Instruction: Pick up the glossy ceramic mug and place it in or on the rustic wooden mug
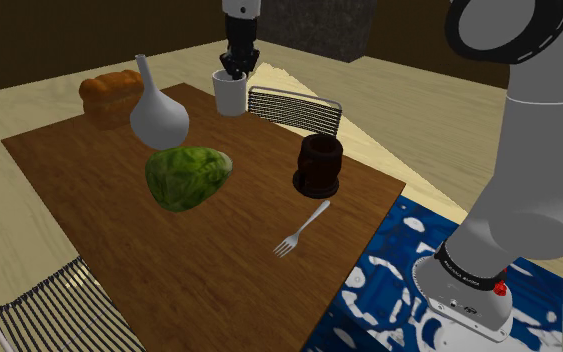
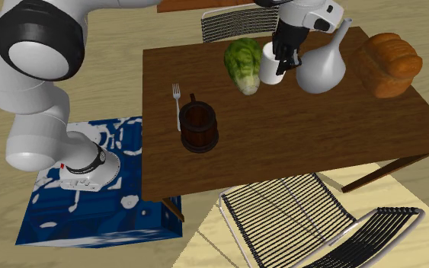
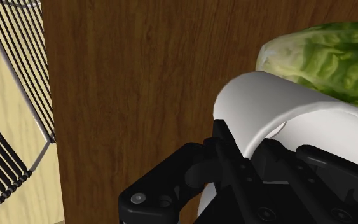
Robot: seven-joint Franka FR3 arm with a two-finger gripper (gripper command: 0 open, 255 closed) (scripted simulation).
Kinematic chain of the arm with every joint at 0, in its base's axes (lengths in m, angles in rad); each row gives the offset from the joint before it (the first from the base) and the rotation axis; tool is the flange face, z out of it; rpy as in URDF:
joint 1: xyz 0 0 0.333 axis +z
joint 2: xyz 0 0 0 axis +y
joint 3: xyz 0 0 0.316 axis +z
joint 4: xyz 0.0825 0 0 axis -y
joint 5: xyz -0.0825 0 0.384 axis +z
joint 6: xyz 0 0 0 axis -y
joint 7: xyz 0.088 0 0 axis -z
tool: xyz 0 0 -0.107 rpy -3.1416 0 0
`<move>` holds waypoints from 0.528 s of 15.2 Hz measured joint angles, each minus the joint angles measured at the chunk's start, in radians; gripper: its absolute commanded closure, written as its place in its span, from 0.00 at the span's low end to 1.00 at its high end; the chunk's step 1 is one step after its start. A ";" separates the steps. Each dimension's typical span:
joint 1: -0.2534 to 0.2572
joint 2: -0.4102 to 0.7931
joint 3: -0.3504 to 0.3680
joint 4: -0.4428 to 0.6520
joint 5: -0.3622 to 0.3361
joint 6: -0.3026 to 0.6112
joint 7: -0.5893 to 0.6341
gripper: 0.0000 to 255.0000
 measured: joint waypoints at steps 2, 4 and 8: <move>0.000 0.002 0.000 0.029 0.000 -0.027 0.001 1.00; 0.001 0.008 0.000 0.064 -0.001 -0.056 0.003 1.00; -0.008 -0.048 -0.002 0.021 0.004 -0.071 -0.007 1.00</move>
